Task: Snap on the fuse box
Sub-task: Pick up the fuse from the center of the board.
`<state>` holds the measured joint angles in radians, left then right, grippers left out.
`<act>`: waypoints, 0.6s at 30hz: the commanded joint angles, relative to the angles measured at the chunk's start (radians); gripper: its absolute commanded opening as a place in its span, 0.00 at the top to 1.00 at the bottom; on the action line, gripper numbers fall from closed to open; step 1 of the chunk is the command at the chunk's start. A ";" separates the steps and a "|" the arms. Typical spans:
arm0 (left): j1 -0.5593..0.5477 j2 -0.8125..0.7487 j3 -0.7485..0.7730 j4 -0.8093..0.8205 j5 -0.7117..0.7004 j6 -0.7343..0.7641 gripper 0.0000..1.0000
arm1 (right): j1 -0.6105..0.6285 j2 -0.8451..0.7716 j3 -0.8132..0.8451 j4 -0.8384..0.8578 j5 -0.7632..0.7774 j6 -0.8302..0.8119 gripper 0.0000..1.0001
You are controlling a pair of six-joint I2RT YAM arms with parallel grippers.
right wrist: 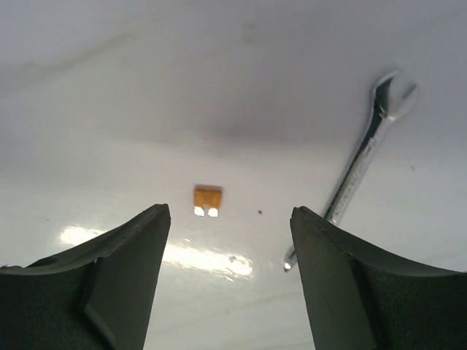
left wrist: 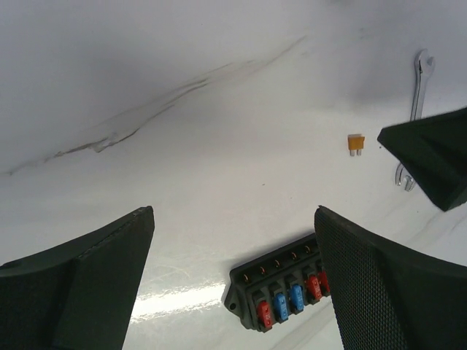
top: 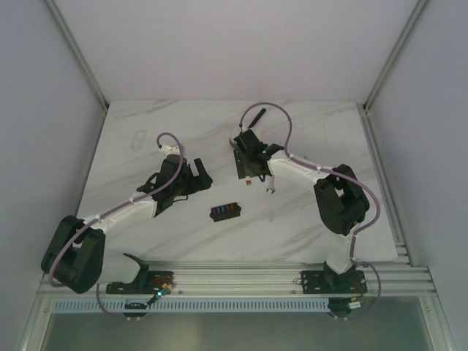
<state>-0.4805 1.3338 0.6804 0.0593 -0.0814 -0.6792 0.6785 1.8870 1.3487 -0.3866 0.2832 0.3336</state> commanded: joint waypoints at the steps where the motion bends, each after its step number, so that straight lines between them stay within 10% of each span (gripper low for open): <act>1: 0.006 -0.041 -0.025 0.050 -0.042 0.017 0.00 | -0.002 0.070 0.096 -0.078 -0.030 0.039 0.29; 18: 0.006 -0.036 -0.029 0.057 -0.031 0.024 0.00 | -0.002 0.209 0.237 -0.187 -0.065 0.073 0.51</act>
<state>-0.4805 1.3022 0.6556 0.0906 -0.1066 -0.6712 0.6785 2.0697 1.5414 -0.5327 0.2321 0.3920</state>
